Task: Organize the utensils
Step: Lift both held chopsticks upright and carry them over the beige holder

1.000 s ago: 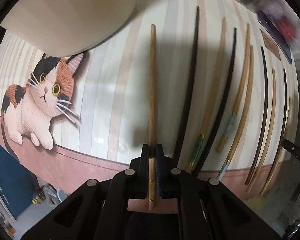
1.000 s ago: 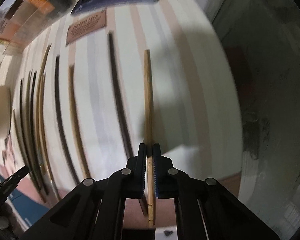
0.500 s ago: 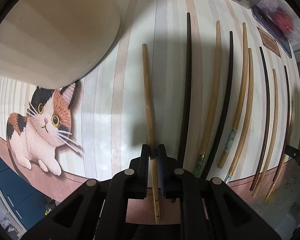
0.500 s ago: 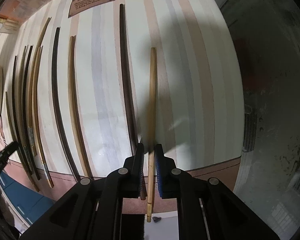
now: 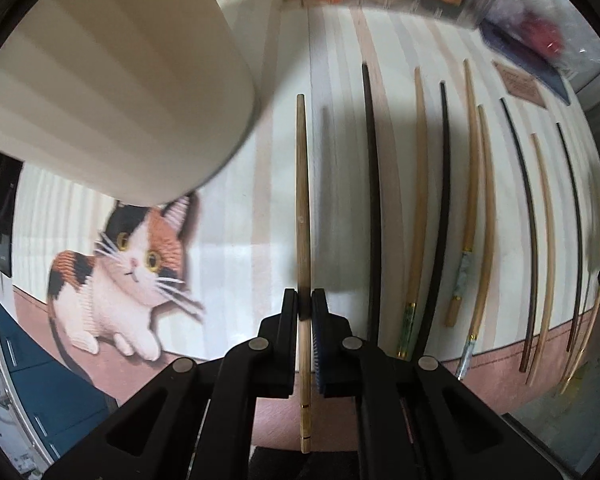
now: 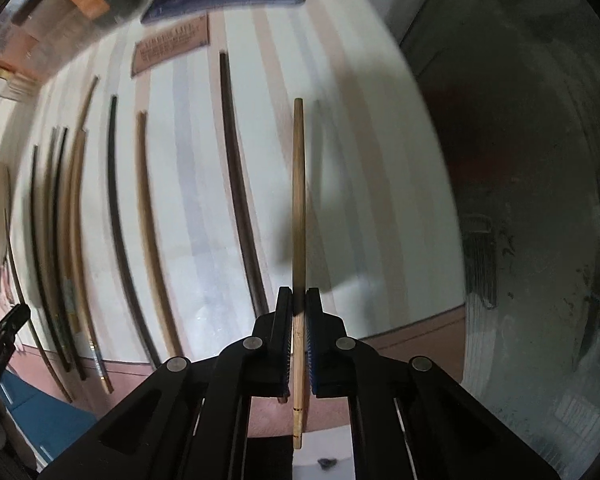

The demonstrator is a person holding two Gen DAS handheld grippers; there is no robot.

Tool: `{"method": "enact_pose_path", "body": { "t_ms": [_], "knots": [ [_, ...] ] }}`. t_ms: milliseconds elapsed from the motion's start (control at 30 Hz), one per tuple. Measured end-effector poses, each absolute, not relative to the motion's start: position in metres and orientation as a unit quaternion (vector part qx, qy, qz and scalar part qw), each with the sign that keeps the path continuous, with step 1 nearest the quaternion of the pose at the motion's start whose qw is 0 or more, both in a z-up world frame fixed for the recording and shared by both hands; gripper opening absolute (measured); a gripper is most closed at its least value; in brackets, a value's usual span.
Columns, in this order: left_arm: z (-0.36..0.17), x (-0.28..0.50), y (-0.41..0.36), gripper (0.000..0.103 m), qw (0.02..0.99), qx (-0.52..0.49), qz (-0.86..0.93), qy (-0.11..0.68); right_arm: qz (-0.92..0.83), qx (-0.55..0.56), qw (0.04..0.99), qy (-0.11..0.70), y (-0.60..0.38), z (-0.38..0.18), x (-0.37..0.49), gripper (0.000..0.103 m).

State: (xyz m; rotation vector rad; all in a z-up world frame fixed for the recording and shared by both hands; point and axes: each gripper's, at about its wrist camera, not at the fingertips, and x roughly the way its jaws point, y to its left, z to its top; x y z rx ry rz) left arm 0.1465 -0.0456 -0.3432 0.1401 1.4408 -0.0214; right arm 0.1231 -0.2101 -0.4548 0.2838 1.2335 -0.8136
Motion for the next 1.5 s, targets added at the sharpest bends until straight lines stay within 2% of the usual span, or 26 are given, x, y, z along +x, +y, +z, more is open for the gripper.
{"method": "enact_pose_path", "body": {
  "t_ms": [200,533,667,833,1067,1233,1367,1500],
  "knots": [
    [-0.322,0.110,-0.022,0.004,0.776,0.057,0.007,0.628,-0.356,0.099,0.758,0.537,-0.170,-0.433,0.126,0.007],
    [-0.307,0.061,0.043,0.004,0.783,-0.001,0.071,0.618,-0.301,0.053,0.784,0.541,-0.088,-0.434,0.156,0.007],
    [-0.280,0.063,0.072,0.004,0.792,-0.036,0.113,0.598,-0.277,0.040,0.797,0.536,-0.066,-0.429,0.178,0.007],
    [-0.221,0.059,0.109,0.004,0.828,-0.076,0.166,0.530,-0.234,0.012,0.832,0.504,-0.017,-0.397,0.207,0.007],
    [-0.109,0.081,0.140,0.004,0.881,-0.120,0.187,0.417,-0.153,-0.018,0.885,0.439,0.053,-0.322,0.260,0.007],
    [-0.053,0.123,0.149,0.004,0.905,-0.145,0.172,0.361,-0.106,-0.041,0.916,0.386,0.101,-0.265,0.306,0.007],
    [-0.042,0.166,0.161,0.004,0.909,-0.167,0.160,0.346,-0.082,-0.048,0.935,0.342,0.130,-0.234,0.345,0.007],
    [-0.065,0.216,0.177,0.004,0.899,-0.215,0.138,0.356,-0.062,-0.033,0.949,0.308,0.144,-0.224,0.386,0.007]
  ]
}}
